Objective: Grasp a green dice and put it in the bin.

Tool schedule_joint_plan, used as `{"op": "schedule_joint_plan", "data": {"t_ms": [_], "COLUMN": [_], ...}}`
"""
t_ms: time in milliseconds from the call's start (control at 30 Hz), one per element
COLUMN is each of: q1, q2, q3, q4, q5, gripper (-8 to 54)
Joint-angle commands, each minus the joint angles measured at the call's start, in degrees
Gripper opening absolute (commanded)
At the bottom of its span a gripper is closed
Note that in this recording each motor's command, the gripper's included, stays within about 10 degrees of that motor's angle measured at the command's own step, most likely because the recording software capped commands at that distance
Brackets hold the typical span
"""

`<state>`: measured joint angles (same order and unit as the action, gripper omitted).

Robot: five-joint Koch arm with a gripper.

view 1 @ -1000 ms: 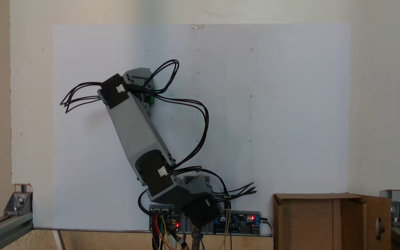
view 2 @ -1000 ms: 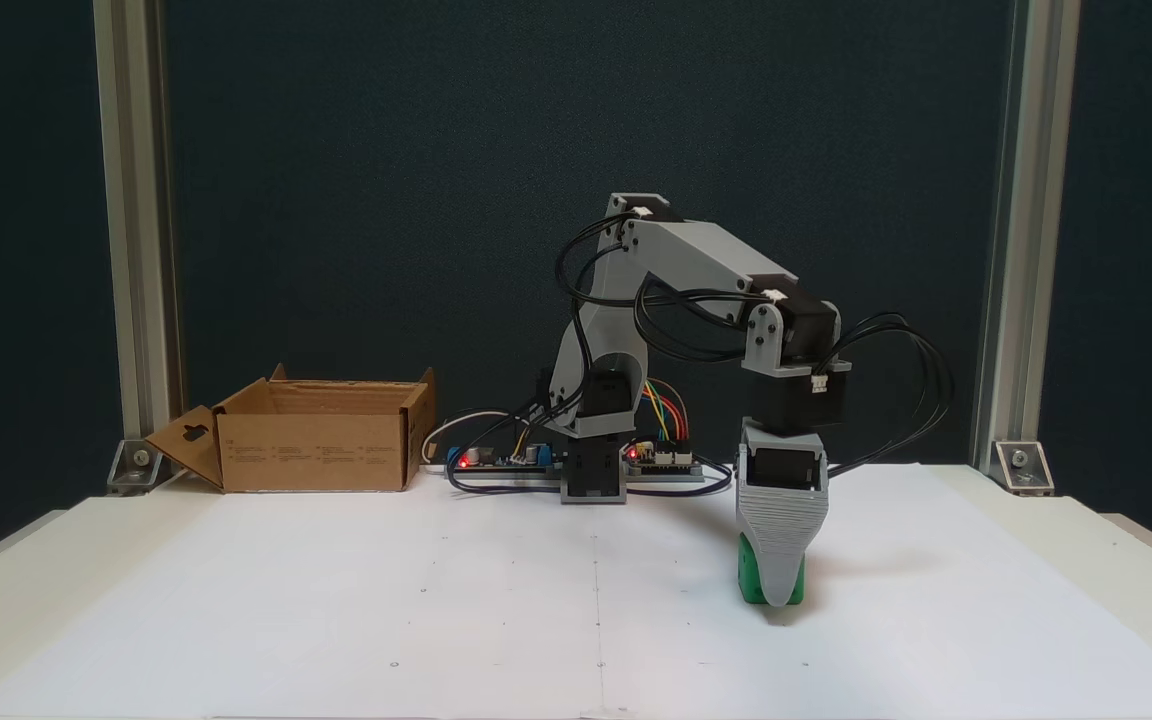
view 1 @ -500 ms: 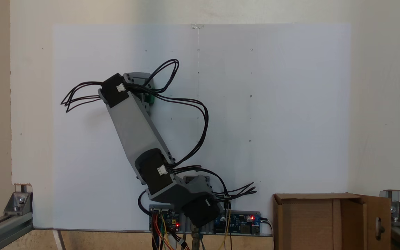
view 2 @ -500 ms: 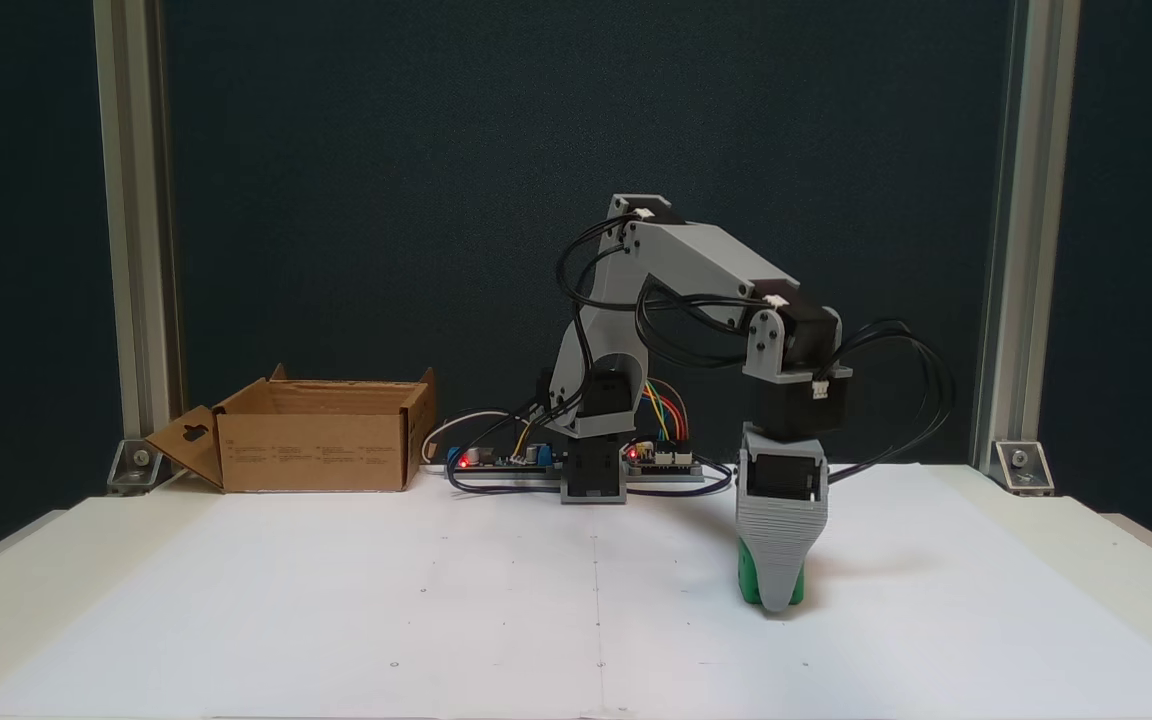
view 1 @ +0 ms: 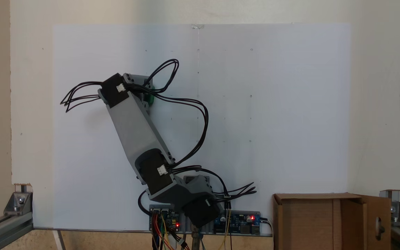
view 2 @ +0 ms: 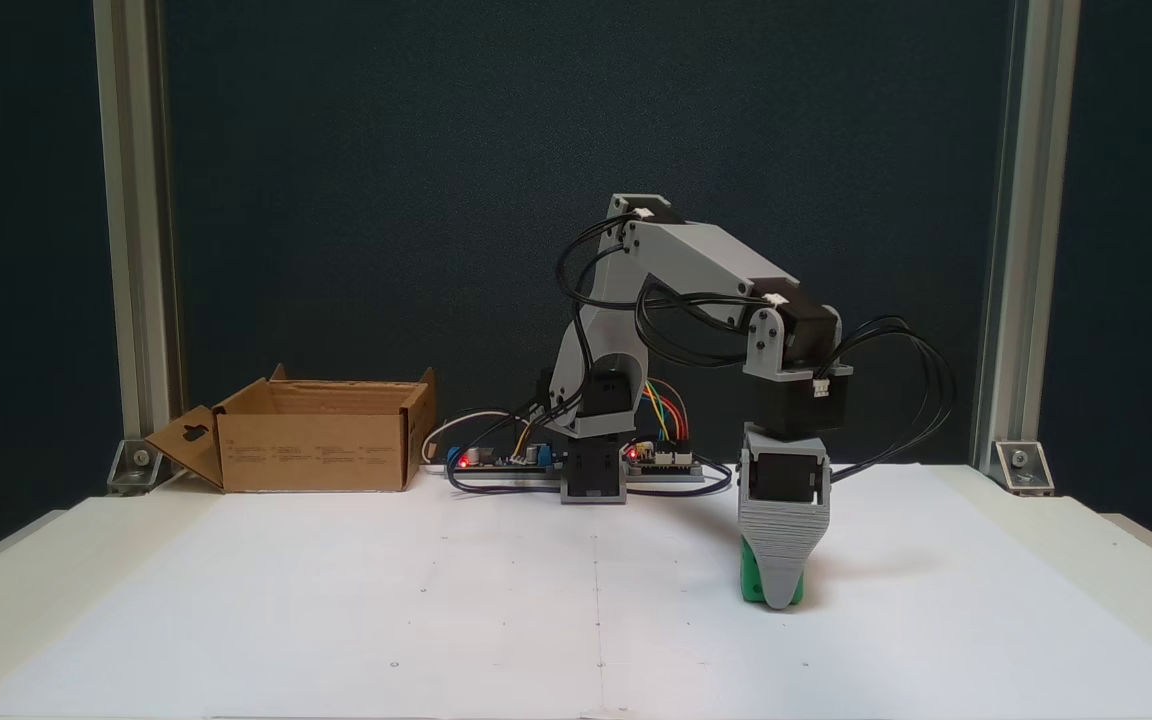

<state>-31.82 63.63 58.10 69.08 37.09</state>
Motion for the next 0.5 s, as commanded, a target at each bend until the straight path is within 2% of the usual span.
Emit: {"op": "schedule_joint_plan", "data": {"t_ms": [0,100,467], "q1": [0.8,1.6,2.2], "q2": [0.7,3.1,3.2], "q3": [-1.8,-3.1,-31.4], "q4": [0.7,3.0,29.6], "q5": [2.9,2.0,1.1], "gripper": [11.6,11.7,11.6]}}
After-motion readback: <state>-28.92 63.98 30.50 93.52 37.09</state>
